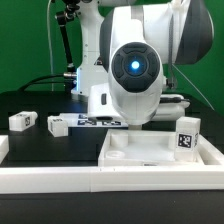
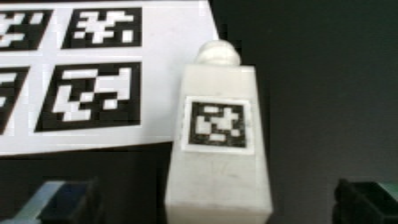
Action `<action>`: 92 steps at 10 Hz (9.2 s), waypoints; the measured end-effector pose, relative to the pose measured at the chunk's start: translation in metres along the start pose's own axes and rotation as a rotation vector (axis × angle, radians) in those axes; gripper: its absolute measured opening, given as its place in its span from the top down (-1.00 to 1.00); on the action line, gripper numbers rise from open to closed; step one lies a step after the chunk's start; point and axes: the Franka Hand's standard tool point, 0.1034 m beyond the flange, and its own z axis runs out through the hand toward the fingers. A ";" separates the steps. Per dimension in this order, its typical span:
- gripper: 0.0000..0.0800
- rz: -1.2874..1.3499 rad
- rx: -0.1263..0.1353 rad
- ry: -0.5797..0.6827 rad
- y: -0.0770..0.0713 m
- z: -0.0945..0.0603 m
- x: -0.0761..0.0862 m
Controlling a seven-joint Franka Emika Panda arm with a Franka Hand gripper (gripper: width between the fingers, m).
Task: Assemble square table
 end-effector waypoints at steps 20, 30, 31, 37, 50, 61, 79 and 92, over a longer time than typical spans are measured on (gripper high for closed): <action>0.27 -0.023 0.029 0.021 -0.005 -0.083 -0.048; 0.27 -0.094 0.032 0.566 0.001 -0.150 -0.028; 0.27 -0.090 0.028 0.664 0.002 -0.155 -0.023; 0.27 -0.100 -0.003 1.014 0.012 -0.191 -0.020; 0.27 -0.079 -0.031 1.311 0.023 -0.238 -0.006; 0.27 -0.095 -0.115 1.531 0.037 -0.269 0.016; 0.27 -0.113 -0.134 1.485 0.028 -0.230 0.040; -0.57 -0.111 -0.148 1.529 0.029 -0.227 0.044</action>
Offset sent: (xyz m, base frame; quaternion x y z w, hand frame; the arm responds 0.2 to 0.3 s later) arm -0.0055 -0.0006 -0.0074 -0.0030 0.0122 0.0084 0.9999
